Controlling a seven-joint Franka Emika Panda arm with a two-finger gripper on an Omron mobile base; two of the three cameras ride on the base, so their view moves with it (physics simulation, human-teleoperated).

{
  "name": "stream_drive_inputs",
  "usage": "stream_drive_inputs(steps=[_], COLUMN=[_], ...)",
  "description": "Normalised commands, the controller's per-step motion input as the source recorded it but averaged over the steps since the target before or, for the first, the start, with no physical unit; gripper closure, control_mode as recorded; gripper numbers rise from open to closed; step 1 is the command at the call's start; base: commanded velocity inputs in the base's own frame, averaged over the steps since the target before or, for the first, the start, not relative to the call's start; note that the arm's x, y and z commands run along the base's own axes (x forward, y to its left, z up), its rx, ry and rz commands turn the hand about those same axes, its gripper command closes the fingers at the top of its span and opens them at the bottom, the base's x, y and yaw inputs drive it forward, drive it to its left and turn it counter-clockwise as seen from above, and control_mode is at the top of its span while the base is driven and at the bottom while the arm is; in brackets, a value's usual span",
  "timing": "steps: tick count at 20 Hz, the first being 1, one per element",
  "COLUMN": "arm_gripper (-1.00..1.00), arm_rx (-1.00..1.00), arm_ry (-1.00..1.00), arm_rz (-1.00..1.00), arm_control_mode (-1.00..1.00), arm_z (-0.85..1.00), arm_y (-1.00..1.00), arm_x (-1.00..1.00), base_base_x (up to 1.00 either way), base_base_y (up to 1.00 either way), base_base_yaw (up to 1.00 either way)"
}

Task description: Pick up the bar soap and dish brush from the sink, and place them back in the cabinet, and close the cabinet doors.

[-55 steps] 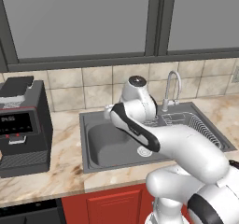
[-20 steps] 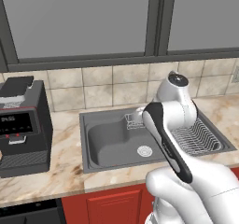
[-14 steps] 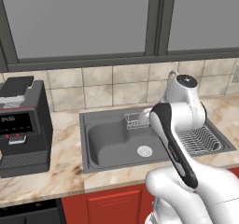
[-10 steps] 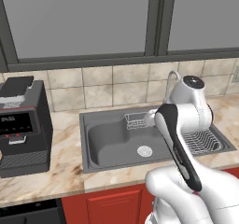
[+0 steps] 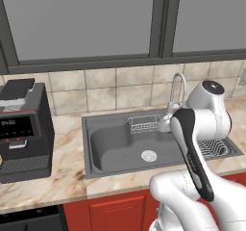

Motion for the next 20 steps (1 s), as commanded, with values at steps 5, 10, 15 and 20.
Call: stream_drive_inputs(steps=[5,10,15,20], arm_gripper=[1.0,1.0,1.0,1.0], arm_rx=[0.0,0.0,0.0,0.0], arm_ry=[0.0,0.0,0.0,0.0], arm_rz=[0.0,0.0,0.0,0.0], arm_control_mode=[-1.0,-1.0,-1.0,-1.0], arm_z=[0.0,0.0,0.0,0.0], arm_y=[-0.22,-0.16,-0.08,-0.11], arm_x=[-0.12,-0.12,-0.1,-0.19], base_base_x=[0.0,0.0,0.0,0.0], base_base_y=[0.0,0.0,0.0,0.0], base_base_yaw=[0.0,0.0,0.0,0.0])
